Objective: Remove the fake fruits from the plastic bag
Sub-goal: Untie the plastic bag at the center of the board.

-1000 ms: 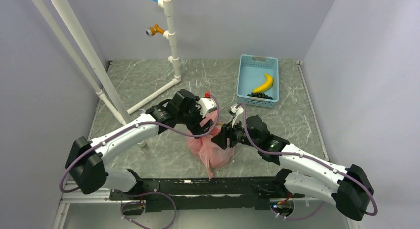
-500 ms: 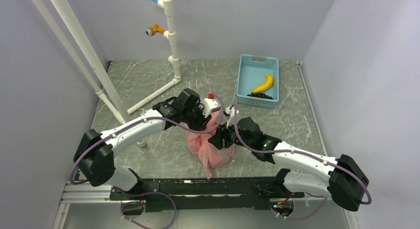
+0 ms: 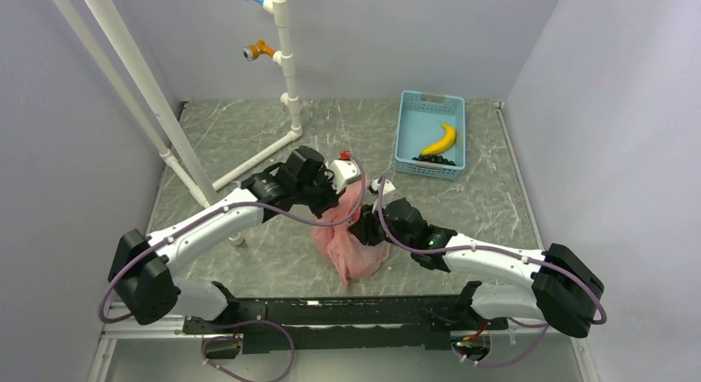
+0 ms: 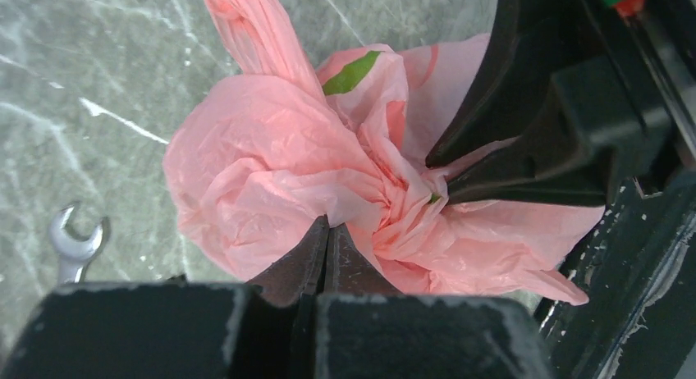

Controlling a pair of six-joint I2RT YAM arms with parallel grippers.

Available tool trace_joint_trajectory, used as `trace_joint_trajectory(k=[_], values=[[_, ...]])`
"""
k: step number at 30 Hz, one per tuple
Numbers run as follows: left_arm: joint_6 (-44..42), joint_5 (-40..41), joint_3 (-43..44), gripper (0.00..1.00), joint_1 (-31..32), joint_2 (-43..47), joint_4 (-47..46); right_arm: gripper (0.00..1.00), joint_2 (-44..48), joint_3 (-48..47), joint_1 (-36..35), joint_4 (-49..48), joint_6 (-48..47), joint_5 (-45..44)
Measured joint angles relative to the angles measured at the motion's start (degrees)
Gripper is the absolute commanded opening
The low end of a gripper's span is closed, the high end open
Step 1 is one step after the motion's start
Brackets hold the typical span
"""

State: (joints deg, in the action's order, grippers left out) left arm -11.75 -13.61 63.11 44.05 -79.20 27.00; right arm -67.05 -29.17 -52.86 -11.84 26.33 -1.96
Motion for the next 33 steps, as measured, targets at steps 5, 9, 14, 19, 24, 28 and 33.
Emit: trace_joint_trajectory(k=[5, 9, 14, 19, 24, 28, 33], values=[[0.4, 5.0, -1.9, 0.0, 0.0, 5.0, -1.3, 0.0, -0.3, 0.0, -0.5, -0.9, 1.2, -0.9], [0.9, 11.2, -3.6, 0.0, 0.0, 8.0, -2.8, 0.0, -0.2, -0.1, -0.5, -0.9, 1.9, -2.3], [1.5, 19.2, -6.3, 0.0, 0.0, 12.2, -5.3, 0.0, 2.0, 0.1, -0.5, 0.3, 3.7, -5.2], [1.5, 25.0, -7.9, 0.0, 0.0, 15.0, -7.6, 0.0, 8.1, 1.6, -0.6, 5.2, 4.4, -8.6], [1.5, 27.7, -8.9, 0.0, 0.0, 17.0, -9.5, 0.16, 18.1, 5.3, -0.6, 10.7, 5.4, -10.6], [1.5, 28.1, -9.5, 0.0, 0.0, 18.3, -10.1, 0.3, 22.4, 5.2, -0.6, 15.4, 3.2, -10.9], [1.5, 28.0, -9.5, 0.0, -0.1, 18.2, -10.4, 0.56, 21.6, 1.6, -0.5, 16.7, -5.5, -6.4]])
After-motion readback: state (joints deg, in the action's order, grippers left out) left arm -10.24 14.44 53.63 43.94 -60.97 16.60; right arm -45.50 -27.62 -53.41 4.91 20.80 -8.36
